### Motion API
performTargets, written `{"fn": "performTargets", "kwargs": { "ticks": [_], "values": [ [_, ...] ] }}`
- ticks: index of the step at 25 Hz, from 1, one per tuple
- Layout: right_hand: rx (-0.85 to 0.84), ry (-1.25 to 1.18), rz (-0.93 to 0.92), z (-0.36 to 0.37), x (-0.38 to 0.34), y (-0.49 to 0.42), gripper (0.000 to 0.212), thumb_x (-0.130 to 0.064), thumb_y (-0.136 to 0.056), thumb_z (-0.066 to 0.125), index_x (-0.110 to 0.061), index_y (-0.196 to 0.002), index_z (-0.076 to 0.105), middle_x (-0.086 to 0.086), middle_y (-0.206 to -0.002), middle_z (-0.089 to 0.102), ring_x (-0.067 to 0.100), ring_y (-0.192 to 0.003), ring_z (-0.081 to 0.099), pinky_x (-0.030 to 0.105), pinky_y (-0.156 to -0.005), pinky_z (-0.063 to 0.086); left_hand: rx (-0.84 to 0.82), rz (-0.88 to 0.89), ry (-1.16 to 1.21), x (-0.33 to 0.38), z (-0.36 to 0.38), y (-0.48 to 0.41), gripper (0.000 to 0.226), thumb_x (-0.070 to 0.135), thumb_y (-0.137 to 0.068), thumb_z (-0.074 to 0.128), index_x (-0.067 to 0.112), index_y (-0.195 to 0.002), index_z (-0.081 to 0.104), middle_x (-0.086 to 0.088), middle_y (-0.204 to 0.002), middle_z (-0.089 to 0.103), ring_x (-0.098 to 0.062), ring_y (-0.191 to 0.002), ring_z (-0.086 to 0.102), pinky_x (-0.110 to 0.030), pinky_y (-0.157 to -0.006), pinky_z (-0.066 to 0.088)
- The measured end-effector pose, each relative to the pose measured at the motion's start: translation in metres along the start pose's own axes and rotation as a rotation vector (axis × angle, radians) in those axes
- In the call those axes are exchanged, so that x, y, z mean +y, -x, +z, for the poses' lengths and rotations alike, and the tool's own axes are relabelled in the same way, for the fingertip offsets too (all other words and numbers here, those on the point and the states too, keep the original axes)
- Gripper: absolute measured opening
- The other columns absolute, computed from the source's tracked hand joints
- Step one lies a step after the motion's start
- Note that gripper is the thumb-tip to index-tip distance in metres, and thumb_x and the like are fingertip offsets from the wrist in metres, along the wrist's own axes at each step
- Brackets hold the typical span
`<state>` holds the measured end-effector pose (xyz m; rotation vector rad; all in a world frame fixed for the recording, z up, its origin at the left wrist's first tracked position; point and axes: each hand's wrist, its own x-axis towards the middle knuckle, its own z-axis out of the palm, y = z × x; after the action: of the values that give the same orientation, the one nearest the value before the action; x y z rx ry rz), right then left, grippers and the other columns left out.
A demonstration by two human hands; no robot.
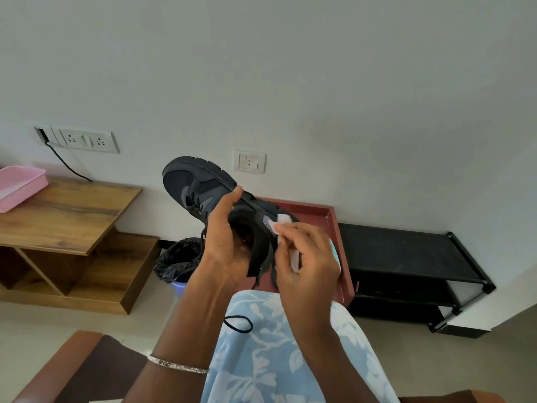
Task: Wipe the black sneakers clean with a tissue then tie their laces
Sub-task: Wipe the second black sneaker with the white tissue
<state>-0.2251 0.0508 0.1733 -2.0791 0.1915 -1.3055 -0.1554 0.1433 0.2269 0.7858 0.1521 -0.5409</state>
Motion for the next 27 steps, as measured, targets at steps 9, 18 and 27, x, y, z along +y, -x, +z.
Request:
{"fn": "performTargets", "kwargs": {
  "ticks": [9,18,27],
  "values": [
    [-0.213,-0.087,-0.058,0.016,-0.025,-0.024,0.016,-0.008,-0.094,0.064,-0.014,-0.099,0.077,-0.003,-0.097,0.072,0.014,-0.092,0.063,0.019,-0.085,0.05,-0.071,0.007,0.066,-0.014,0.004,0.003,0.046,0.056,-0.09,0.056,0.015,-0.07,0.053,-0.002,-0.069,0.051,-0.017,-0.068,0.057,-0.029,-0.079,0.045],
    [-0.295,-0.04,0.044,-0.012,-0.001,-0.015,0.022,-0.003,-0.094,0.066,-0.018,-0.106,0.078,-0.006,-0.1,0.071,0.012,-0.094,0.066,0.029,-0.077,0.056,-0.066,0.078,0.006,-0.009,-0.001,0.003,0.031,0.039,-0.087,0.062,0.011,-0.076,0.067,-0.009,-0.078,0.063,-0.024,-0.065,0.063,-0.032,-0.068,0.053],
    [-0.222,0.008,-0.015,-0.007,-0.005,-0.031,0.017,-0.009,-0.092,0.067,-0.014,-0.105,0.077,-0.003,-0.1,0.072,0.016,-0.095,0.065,0.028,-0.081,0.054,-0.131,0.07,-0.116,-0.022,0.005,0.004,0.041,0.024,-0.098,0.054,0.013,-0.061,0.067,-0.001,-0.057,0.063,-0.013,-0.049,0.063,-0.02,-0.047,0.051]
  ]
}}
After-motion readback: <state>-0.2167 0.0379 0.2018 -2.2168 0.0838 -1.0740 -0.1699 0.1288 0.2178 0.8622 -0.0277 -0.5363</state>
